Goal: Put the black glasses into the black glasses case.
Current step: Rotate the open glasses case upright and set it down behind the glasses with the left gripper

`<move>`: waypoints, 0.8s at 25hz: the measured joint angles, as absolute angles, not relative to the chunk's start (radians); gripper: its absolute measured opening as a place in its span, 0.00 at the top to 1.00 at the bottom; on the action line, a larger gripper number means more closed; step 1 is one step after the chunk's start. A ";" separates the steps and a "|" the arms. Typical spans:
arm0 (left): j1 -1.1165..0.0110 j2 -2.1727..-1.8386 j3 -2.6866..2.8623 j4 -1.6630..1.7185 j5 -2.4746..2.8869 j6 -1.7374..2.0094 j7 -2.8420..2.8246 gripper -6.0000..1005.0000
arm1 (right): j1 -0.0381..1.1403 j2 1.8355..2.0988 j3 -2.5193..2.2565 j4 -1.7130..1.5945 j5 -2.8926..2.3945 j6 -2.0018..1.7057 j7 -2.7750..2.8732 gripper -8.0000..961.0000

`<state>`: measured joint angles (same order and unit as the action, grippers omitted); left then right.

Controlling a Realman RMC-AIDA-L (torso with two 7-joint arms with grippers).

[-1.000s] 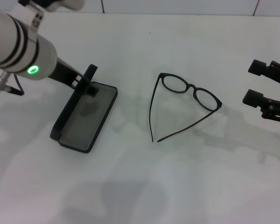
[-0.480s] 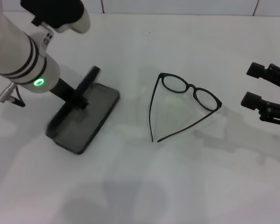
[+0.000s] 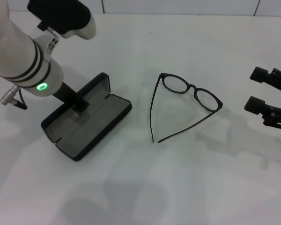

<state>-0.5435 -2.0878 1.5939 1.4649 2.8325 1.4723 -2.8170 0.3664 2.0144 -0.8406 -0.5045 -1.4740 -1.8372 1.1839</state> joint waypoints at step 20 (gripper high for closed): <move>-0.535 -2.091 1.716 1.513 2.834 1.039 -2.430 0.80 | 0.297 2.014 -0.822 -0.502 -1.471 -1.884 1.177 0.09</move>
